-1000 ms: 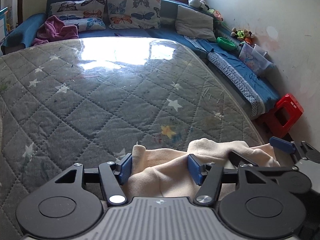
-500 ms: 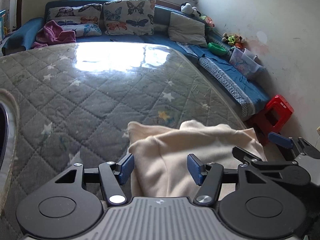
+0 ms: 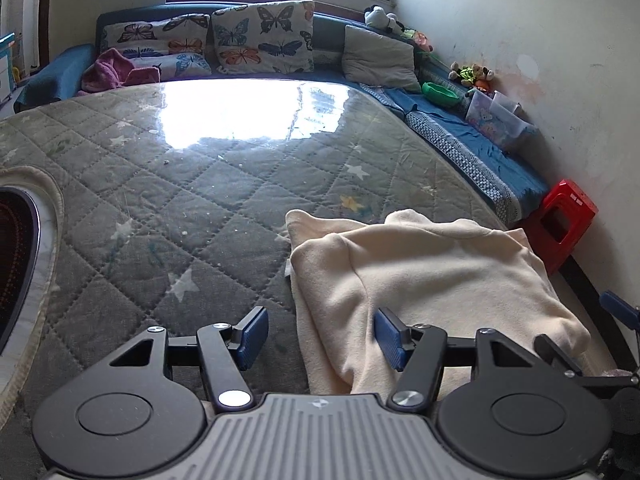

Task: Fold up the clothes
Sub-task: 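Withdraw both open grippers back from the folded sweatshirt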

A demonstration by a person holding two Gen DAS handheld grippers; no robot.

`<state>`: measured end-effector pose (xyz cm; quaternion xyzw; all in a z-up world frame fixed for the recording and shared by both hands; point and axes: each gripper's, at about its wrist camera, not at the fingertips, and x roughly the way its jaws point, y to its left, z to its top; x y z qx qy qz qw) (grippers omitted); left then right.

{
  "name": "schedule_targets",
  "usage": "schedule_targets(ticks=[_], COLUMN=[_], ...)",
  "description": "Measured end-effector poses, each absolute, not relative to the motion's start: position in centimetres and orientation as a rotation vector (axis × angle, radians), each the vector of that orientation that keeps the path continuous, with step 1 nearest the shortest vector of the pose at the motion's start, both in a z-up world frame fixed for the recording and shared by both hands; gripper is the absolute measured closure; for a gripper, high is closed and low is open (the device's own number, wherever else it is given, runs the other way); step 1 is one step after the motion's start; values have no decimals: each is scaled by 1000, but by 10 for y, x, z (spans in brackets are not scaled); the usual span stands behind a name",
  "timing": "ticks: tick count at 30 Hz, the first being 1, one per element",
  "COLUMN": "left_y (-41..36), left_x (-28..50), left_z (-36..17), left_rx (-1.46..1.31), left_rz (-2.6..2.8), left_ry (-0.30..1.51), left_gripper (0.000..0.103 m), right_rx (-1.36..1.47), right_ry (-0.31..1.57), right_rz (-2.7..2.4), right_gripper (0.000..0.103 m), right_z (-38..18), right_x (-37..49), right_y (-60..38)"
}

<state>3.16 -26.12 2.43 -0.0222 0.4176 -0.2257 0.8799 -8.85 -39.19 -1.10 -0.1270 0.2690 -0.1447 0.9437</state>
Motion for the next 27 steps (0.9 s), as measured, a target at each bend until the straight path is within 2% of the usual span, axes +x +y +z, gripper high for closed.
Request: schedule_targets(ticks=[9,16,19,27], left_y=[-261,-259,-259,-261], left_x=[28,28,27,19], left_z=[28,26,28,38], left_rx=[-33,-23,-25,-30], left_rz=[-462,-453,-451,-470], left_ry=[856,864,856,855], left_gripper=[39,39,39,35], right_rx=[-183,-198,-199,-194], right_ry=[509,564,516,577], right_rz=[-386,-436,-451,-486], right_gripper=[0,0,0,0], right_z=[1,-13,-4,-11], right_x=[-108,-109,-115,-111], right_y=[-423,-433,-433,-445])
